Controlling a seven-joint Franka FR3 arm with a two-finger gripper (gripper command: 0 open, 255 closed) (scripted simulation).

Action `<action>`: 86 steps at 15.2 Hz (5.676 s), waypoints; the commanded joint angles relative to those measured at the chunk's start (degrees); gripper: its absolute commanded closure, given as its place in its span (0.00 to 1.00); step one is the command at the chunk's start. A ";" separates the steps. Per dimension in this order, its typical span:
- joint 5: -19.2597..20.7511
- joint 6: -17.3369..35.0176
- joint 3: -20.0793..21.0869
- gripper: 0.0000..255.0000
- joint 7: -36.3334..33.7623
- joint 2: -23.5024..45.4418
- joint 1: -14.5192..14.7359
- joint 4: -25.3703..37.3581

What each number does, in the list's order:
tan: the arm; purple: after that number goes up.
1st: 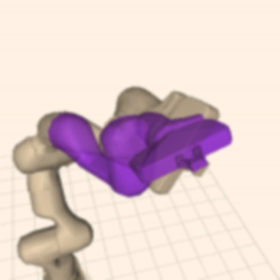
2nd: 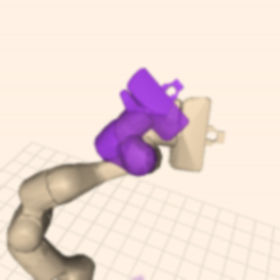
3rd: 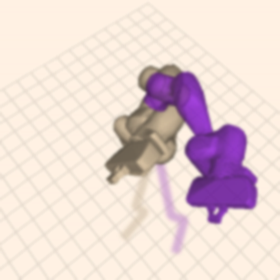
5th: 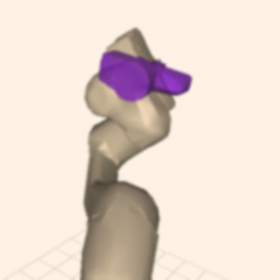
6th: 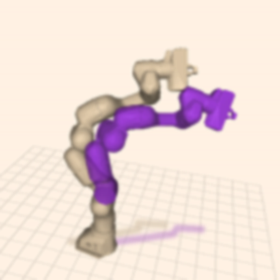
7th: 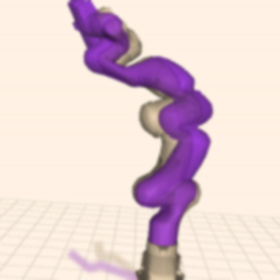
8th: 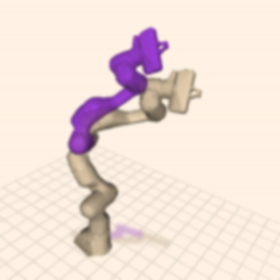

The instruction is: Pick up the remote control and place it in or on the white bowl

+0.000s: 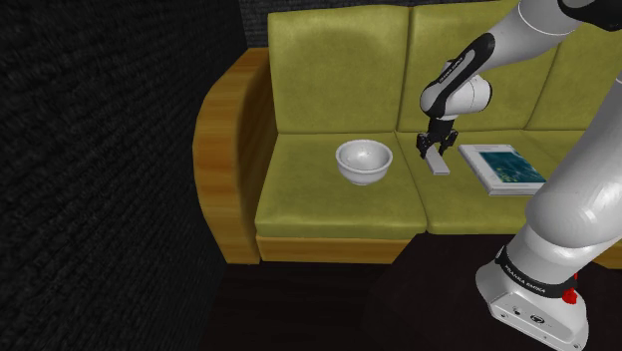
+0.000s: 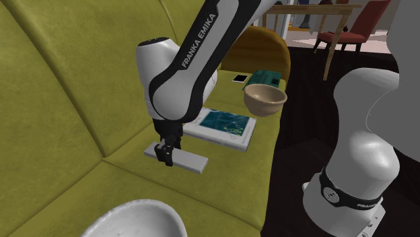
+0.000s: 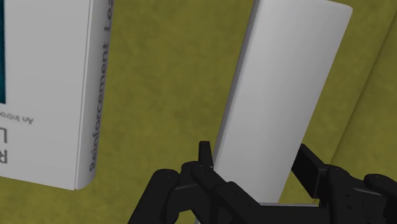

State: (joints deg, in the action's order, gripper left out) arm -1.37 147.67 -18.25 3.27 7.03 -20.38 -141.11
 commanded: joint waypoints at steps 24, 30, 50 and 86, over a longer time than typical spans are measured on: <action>5.12 -12.93 -0.49 1.00 -3.48 -10.73 0.27 2.68; 6.11 -17.87 -0.23 1.00 -4.17 -13.90 0.21 4.57; 5.72 -27.35 7.82 1.00 -16.54 -20.13 5.21 7.37; 2.80 -17.75 20.16 1.00 -36.54 -8.28 14.44 9.00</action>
State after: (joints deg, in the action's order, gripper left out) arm 1.44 129.90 1.90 -33.26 -1.25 -5.94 -132.13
